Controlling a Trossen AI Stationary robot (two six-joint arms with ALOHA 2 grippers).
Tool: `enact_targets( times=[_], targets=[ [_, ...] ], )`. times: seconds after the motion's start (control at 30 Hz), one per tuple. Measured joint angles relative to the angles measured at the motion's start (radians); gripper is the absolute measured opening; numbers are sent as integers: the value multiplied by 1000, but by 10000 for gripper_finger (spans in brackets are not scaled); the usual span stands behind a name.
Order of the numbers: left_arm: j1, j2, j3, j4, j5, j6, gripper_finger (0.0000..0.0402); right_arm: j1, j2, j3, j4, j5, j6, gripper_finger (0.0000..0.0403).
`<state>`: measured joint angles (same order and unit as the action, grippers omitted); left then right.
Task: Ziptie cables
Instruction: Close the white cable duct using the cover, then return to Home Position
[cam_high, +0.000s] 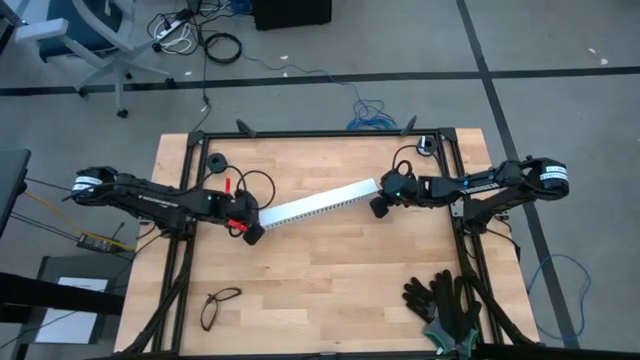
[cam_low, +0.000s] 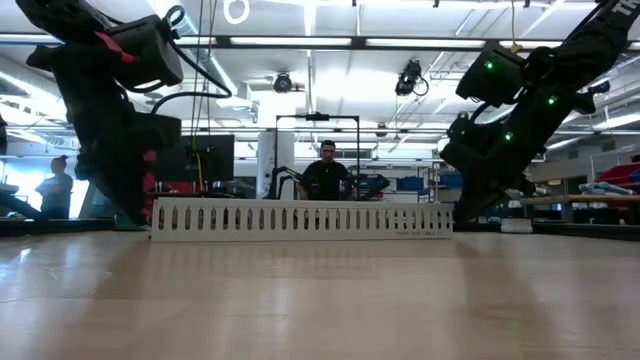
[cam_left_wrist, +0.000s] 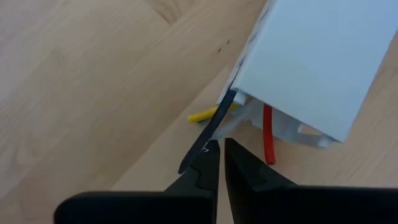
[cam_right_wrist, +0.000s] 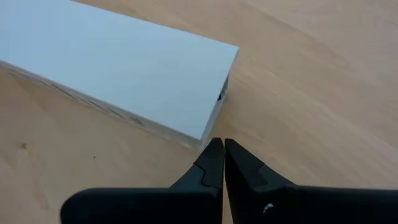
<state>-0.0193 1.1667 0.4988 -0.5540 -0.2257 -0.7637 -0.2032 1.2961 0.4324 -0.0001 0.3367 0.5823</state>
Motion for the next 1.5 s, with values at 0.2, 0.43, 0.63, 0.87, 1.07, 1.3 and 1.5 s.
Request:
enact_targets(
  times=[0.2, 0.43, 0.63, 0.87, 1.07, 1.3, 1.5],
  targets=[
    [-16, -38, 0, -79, -56, 20, 0, -1, -14, 0, -68, 59, 12, 0],
    [-90, -201, -2, -147, -380, -29, 0, 6, -129, 0, -169, 189, 10, 0],
    [-173, -345, -49, -146, -661, -72, 0, 70, -282, -111, -38, 210, -198, 0],
    [-266, -518, -138, 70, -625, 160, 0, 62, -530, -374, 366, -169, -252, 0],
    [-274, -694, -248, 363, -430, 501, 0, -27, -644, -404, 401, -459, -312, 0],
    [-231, -929, -365, 389, -286, 575, 0, -211, -649, -399, 467, -785, -403, 0],
    [-187, -1117, -436, 441, -187, 662, 0, -325, -648, -399, 485, -974, -428, 0]
  ],
)
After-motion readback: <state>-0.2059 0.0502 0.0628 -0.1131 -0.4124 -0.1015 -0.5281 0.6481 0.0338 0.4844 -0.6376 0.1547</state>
